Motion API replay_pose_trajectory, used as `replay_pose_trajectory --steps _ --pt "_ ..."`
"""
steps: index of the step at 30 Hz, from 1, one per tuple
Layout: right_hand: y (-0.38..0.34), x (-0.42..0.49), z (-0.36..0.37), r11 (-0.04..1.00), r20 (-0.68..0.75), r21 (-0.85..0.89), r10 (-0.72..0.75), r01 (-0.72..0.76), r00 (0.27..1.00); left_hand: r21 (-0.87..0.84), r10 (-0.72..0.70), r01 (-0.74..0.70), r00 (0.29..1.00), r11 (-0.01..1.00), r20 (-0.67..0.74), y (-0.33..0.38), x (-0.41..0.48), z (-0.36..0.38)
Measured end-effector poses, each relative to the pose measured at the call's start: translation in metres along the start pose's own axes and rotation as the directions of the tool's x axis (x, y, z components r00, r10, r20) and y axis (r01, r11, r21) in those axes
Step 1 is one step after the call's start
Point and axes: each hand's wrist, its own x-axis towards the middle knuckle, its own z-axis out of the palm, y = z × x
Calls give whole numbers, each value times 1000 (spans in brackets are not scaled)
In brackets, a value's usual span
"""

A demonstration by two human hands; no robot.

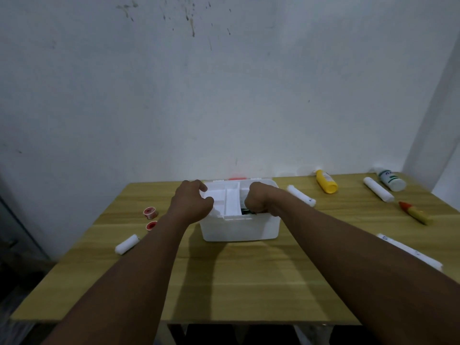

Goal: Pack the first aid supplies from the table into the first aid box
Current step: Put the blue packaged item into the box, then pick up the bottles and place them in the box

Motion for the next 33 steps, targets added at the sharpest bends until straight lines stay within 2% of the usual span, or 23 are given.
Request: replay_pose_trajectory --steps 3,6,9,14,20,27,30,33 --pt "2 -2 -3 995 11 92 -26 25 1000 12 -10 9 999 1000 34 3 1 -2" --pt "7 -10 -19 978 -75 200 -42 56 996 59 -10 8 999 998 43 18 3 -4" --pt "21 -24 -50 953 -188 288 -37 91 981 55 65 -66 998 996 24 46 7 -3" --pt "79 -47 -100 958 -306 280 28 62 952 -45 247 -244 967 969 61 115 13 15" --pt "175 -47 -123 957 -401 279 185 -73 897 -114 335 -319 927 941 170 185 22 65" --pt "279 8 -142 943 -433 241 318 -231 843 -39 282 -287 893 957 350 240 71 149" --pt "317 50 -149 937 -439 206 345 -281 829 56 225 -263 901 963 372 258 100 186" --pt "346 88 -151 935 -437 162 354 -315 827 117 124 -177 925 977 358 268 127 219"
